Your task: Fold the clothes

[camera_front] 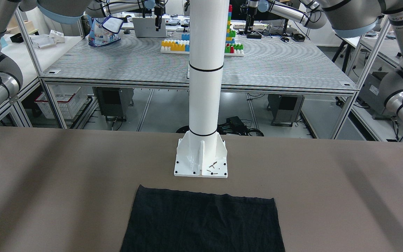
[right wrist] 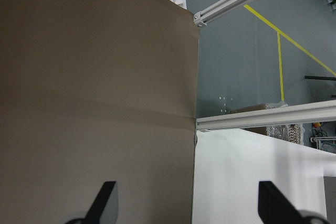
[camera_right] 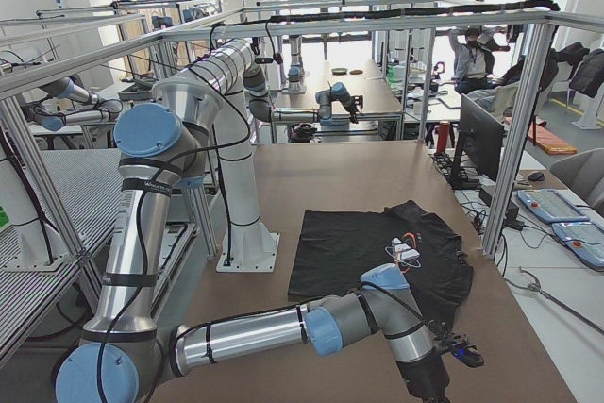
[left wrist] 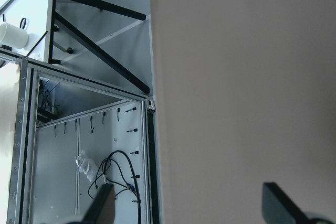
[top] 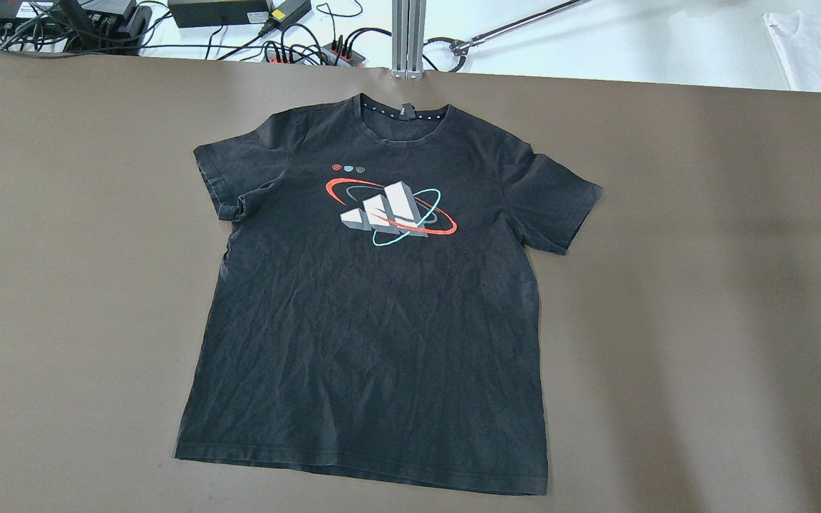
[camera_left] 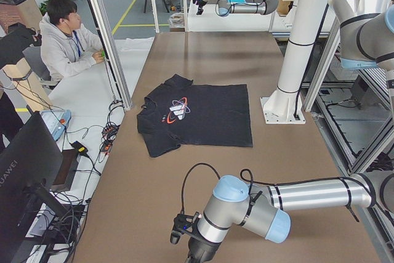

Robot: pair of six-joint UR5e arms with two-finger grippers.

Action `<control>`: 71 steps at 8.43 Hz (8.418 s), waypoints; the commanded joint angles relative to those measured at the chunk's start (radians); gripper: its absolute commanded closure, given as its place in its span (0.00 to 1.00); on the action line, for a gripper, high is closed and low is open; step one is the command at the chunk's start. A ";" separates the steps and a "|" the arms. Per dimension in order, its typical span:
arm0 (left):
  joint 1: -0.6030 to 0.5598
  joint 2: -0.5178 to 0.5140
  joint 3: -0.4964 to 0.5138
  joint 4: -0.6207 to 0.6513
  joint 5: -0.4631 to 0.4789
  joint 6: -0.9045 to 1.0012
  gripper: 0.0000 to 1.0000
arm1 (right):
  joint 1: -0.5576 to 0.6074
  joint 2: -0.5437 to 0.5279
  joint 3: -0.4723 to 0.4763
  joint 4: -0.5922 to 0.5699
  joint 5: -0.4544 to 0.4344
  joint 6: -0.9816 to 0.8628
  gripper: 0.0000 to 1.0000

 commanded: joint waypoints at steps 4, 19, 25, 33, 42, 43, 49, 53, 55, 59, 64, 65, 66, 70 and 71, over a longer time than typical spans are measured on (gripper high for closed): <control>0.003 -0.029 -0.007 -0.047 -0.016 -0.012 0.00 | -0.058 -0.005 0.012 0.001 0.032 -0.003 0.06; 0.530 -0.528 0.362 -0.174 -0.341 -0.481 0.00 | -0.566 0.348 -0.306 0.372 0.135 0.800 0.07; 0.594 -0.843 0.730 -0.256 -0.324 -0.596 0.12 | -0.580 0.354 -0.315 0.377 0.132 0.799 0.07; 0.592 -0.860 0.764 -0.256 -0.304 -0.596 1.00 | -0.580 0.354 -0.321 0.377 0.122 0.799 0.06; 0.668 -0.930 0.529 -0.214 -0.245 -1.031 1.00 | -0.591 0.354 -0.312 0.378 0.124 0.820 0.06; 0.722 -0.990 0.532 -0.147 -0.185 -1.091 1.00 | -0.591 0.354 -0.312 0.378 0.122 0.820 0.06; 0.841 -1.044 0.578 -0.101 -0.015 -1.159 0.69 | -0.600 0.354 -0.318 0.378 0.122 0.819 0.06; 0.853 -1.046 0.569 -0.125 0.028 -1.182 0.00 | -0.600 0.475 -0.518 0.526 0.133 1.002 0.11; 0.856 -1.044 0.569 -0.127 0.031 -1.182 0.00 | -0.600 0.524 -0.661 0.700 0.141 1.093 0.11; 0.859 -1.046 0.568 -0.134 0.032 -1.185 0.00 | -0.600 0.576 -0.784 0.785 0.141 1.107 0.15; 0.864 -1.040 0.560 -0.142 0.032 -1.184 0.00 | -0.598 0.550 -0.794 0.842 0.133 1.089 1.00; 0.864 -1.040 0.560 -0.142 0.032 -1.182 0.00 | -0.597 0.535 -0.781 0.845 0.133 1.099 1.00; 0.862 -1.038 0.560 -0.142 0.032 -1.181 0.00 | -0.595 0.526 -0.751 0.843 0.127 1.144 1.00; 0.804 -0.991 0.531 -0.142 -0.051 -1.080 0.00 | -0.597 0.579 -0.582 0.666 0.112 1.271 1.00; 0.790 -0.968 0.531 -0.159 -0.059 -1.061 0.00 | -0.598 0.630 -0.567 0.606 0.090 1.340 1.00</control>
